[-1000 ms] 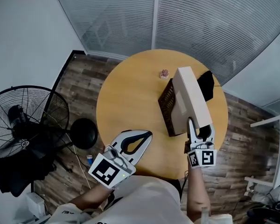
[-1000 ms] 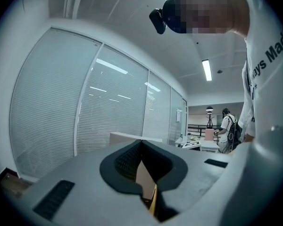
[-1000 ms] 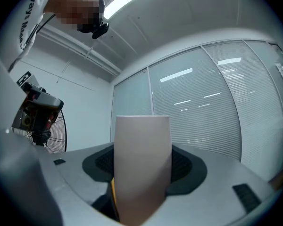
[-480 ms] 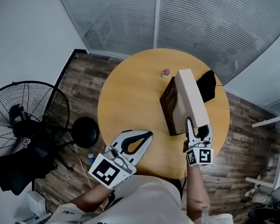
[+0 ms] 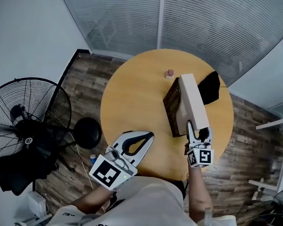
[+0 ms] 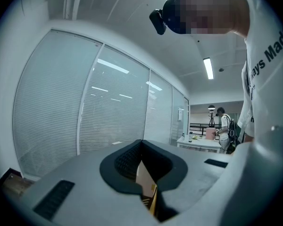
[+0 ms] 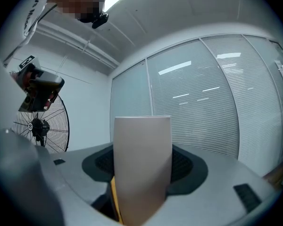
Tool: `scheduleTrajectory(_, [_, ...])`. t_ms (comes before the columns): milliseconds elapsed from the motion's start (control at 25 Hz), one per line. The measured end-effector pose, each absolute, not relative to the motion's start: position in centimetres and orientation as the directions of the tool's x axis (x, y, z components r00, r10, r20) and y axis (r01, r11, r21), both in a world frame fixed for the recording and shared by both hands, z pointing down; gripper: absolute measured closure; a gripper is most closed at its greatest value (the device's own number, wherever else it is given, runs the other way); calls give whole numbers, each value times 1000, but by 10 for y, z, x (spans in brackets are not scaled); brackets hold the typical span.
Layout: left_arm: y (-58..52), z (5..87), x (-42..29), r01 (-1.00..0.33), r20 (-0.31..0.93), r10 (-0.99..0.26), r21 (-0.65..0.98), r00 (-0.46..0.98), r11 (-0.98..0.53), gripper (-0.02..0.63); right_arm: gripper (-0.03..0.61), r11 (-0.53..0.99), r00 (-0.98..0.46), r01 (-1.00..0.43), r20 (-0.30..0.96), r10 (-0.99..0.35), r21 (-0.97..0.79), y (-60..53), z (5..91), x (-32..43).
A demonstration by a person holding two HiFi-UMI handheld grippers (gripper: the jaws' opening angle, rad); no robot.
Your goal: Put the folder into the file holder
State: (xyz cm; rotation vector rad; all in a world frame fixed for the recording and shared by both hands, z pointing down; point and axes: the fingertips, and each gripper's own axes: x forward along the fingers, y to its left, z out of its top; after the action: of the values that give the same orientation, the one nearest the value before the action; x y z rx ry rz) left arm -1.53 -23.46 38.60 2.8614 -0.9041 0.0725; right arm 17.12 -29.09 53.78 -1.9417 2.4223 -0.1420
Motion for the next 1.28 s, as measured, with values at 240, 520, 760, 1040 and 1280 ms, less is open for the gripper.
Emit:
scheduleTrajectory(240, [-234,384,-17,-573,83,-567,113,819,-812,591,282,222,-228,-971,63,-972,-87,-290,550,168])
scheduleTrajectory(520, [-233,382,-16,-575,77,-569,112,819,-811,591,281,236,-244,-968,106,-964,-83,-288,565,166])
scheduleTrajectory(760, [-234,384,-16,-575,79,-569,115,818,-810,591,282,249,-259,-965,138,-956,-83,-287,575,165])
scheduleTrajectory(1040, [-227,379,-12,-563,66,-559,113,827,-819,591,273,258,-269,-961,135,-954,-97,-280,557,165])
scheduleTrajectory(1280, [-221,377,-6,-547,57,-544,112,837,-830,591,272,273,-280,-959,131,-951,-73,-270,524,165])
